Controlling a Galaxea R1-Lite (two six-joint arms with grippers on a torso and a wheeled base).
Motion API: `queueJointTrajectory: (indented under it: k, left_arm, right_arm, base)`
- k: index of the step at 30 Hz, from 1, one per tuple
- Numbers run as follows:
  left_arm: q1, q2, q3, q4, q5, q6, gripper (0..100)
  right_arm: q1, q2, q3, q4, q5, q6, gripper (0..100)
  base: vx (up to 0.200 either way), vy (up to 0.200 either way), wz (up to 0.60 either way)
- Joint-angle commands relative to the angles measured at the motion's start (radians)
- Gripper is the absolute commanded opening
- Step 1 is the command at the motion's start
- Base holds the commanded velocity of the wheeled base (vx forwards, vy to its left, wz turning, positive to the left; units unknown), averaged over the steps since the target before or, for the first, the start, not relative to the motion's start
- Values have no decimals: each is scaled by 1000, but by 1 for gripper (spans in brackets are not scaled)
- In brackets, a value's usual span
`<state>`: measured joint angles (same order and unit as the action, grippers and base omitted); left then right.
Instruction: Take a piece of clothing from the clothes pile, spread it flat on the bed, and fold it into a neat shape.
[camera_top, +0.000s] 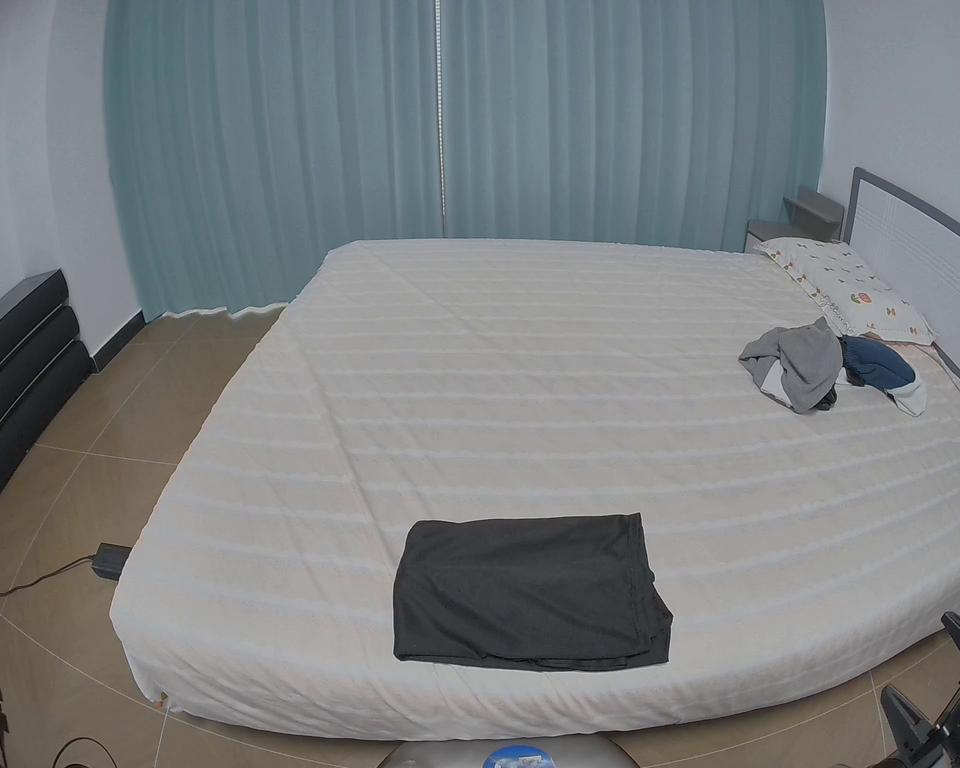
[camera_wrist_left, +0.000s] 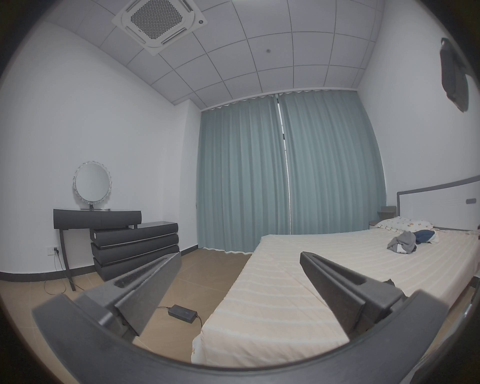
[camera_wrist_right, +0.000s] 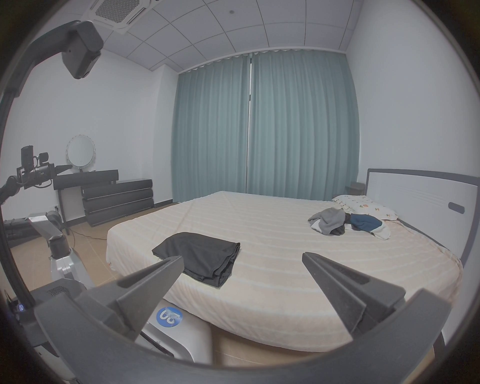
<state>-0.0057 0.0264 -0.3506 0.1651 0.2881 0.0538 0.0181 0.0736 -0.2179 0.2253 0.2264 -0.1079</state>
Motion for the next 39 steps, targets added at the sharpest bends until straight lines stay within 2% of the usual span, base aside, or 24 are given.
queueJointTrajectory:
  k: [1,3,8,12,15,17,21,25,28,32,39]
  left_arm:
    - [6,-22,101,-36,-60,3,100]
    - [6,-22,145,-78,-86,4,100]
    - [6,-22,237,-187,-93,11,100]
    - [6,-22,351,-372,-147,24,100]
    - [6,-23,351,-371,-201,20,100]
    - [6,-23,351,-351,-216,20,100]
    - [6,-23,351,-211,-233,9,100]
    - [6,-23,349,-170,-285,-68,100]
    - [6,-23,349,-164,-285,-66,100]
    - [6,-23,348,-164,-287,-66,100]
    - [6,-23,349,-162,-283,-57,100]
  right_arm:
    - [-18,-72,15,28,-2,-6,100]
    - [-18,-72,23,28,-7,0,100]
    - [-18,-72,72,3,-13,-23,100]
    - [-18,-72,155,-133,-30,-29,100]
    - [-18,-72,207,-258,-38,-24,100]
    - [-18,-72,218,-293,-48,-19,100]
    - [-18,-72,218,-282,-108,5,100]
    - [-18,-71,218,-271,-122,45,100]
    - [-18,-72,218,-268,-128,53,100]
    - [-18,-71,212,-212,-179,85,100]
    - [-18,-66,210,-205,-182,89,100]
  base:
    - [0,0,0]
    - [0,0,0]
    - [0,0,0]
    - [0,0,0]
    - [0,0,0]
    - [0,0,0]
    - [0,0,0]
    - [0,0,0]
    - [0,0,0]
    - [0,0,0]
    - [0,0,0]
